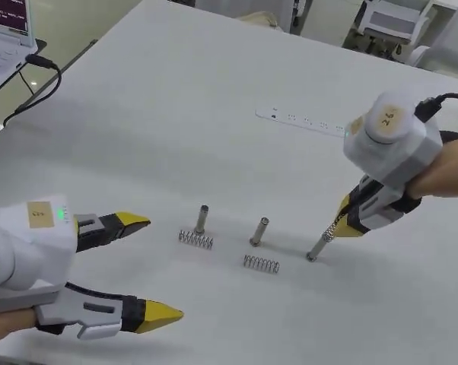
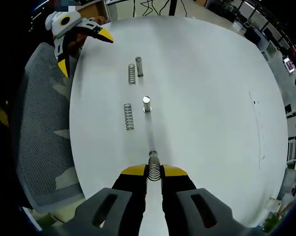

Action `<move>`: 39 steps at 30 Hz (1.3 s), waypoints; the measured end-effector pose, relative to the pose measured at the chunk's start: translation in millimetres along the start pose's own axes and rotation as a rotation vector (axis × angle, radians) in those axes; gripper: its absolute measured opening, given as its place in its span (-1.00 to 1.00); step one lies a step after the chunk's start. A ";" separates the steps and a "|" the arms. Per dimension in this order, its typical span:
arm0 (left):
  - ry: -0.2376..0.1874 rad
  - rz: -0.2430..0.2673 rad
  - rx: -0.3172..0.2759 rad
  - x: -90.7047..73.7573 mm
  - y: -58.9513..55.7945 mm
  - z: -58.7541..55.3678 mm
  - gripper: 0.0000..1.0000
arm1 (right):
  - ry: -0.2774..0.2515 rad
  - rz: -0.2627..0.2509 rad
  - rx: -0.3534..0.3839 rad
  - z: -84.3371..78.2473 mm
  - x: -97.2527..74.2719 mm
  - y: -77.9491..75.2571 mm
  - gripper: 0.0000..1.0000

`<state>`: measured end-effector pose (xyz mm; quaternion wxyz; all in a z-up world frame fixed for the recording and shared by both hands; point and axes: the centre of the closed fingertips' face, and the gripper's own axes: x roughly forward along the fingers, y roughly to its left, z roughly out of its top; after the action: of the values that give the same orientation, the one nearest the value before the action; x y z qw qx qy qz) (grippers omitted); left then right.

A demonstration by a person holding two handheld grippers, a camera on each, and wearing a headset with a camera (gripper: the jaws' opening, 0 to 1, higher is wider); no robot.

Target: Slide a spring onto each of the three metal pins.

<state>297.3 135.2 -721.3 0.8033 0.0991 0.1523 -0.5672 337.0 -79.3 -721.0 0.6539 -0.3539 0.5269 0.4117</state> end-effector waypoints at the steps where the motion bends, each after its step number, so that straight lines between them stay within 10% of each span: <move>1: 0.000 0.000 0.000 0.0 -0.1 0.1 0.45 | 0.000 0.000 0.000 -0.1 1.1 -0.1 -0.84; 39: 0.007 -0.004 -0.004 -0.3 -0.1 -1.0 0.39 | 0.003 0.024 0.024 -7.0 54.1 6.8 -0.81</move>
<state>296.9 135.8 -722.1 0.8017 0.0992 0.1567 -0.5682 333.7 -73.8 -775.6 0.6523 -0.3405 0.5371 0.4125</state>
